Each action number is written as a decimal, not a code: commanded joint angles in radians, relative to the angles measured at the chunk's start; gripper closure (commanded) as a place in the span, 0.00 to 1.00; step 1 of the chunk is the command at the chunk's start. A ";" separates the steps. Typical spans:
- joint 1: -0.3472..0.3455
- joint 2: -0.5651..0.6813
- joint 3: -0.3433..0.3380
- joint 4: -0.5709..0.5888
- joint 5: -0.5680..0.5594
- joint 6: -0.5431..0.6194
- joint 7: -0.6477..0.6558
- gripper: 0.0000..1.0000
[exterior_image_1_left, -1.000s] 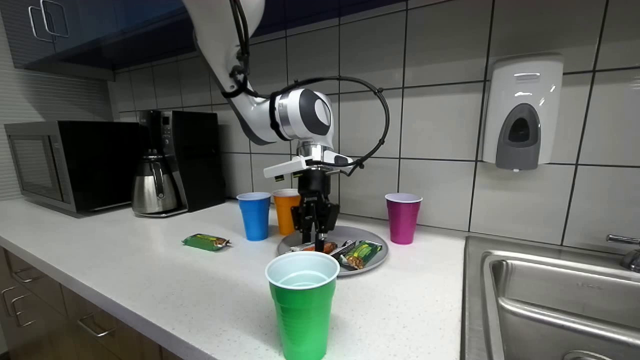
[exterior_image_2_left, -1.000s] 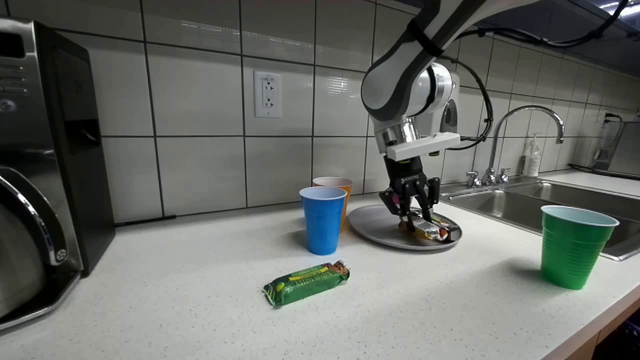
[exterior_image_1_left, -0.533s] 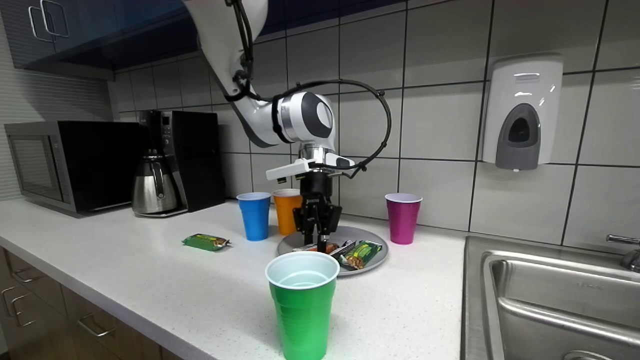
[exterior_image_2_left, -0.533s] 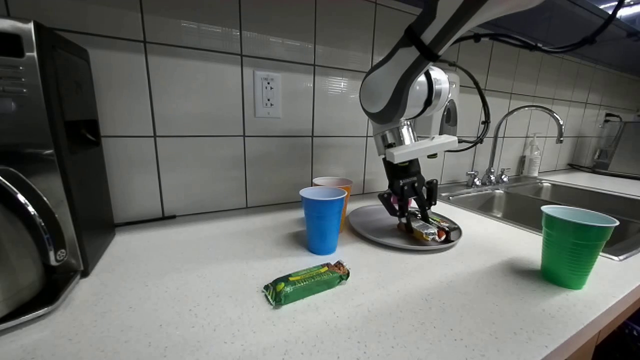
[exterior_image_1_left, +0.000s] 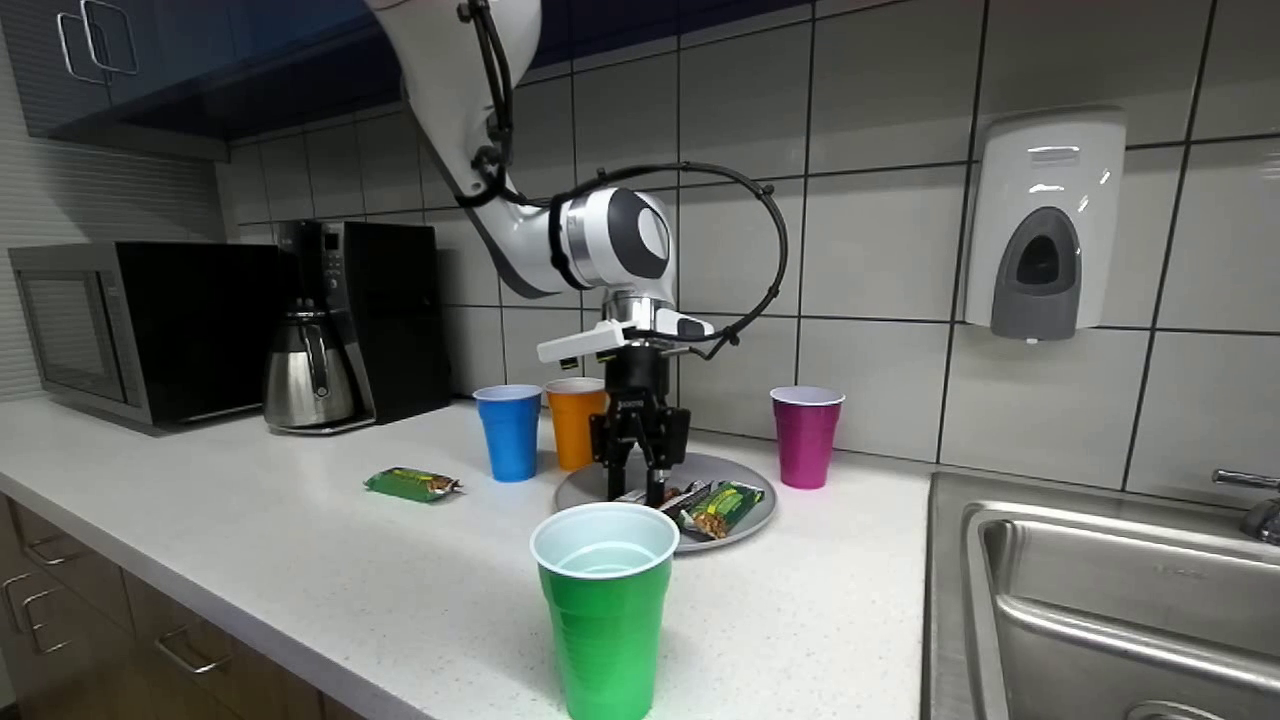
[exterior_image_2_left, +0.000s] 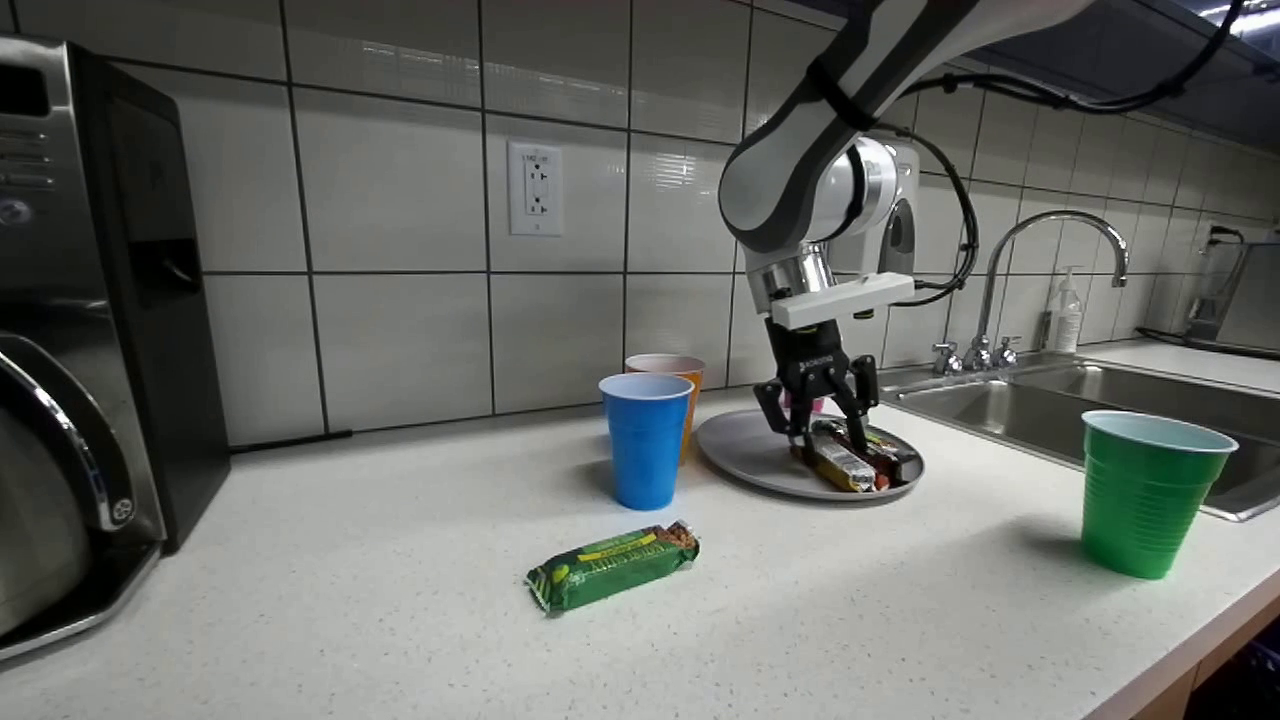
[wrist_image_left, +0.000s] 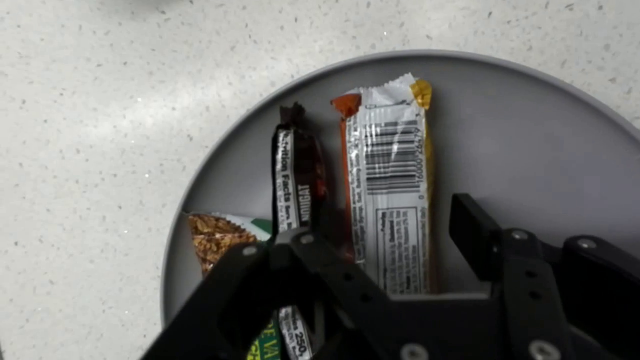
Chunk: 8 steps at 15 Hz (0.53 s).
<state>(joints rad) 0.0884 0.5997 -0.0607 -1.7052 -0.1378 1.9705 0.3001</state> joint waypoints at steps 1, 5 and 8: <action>-0.007 -0.012 -0.001 0.000 -0.003 -0.014 -0.026 0.04; -0.006 -0.050 -0.001 -0.050 0.001 0.014 -0.016 0.00; -0.006 -0.091 -0.001 -0.102 0.004 0.043 -0.008 0.00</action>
<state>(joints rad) 0.0884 0.5849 -0.0632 -1.7237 -0.1377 1.9788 0.2991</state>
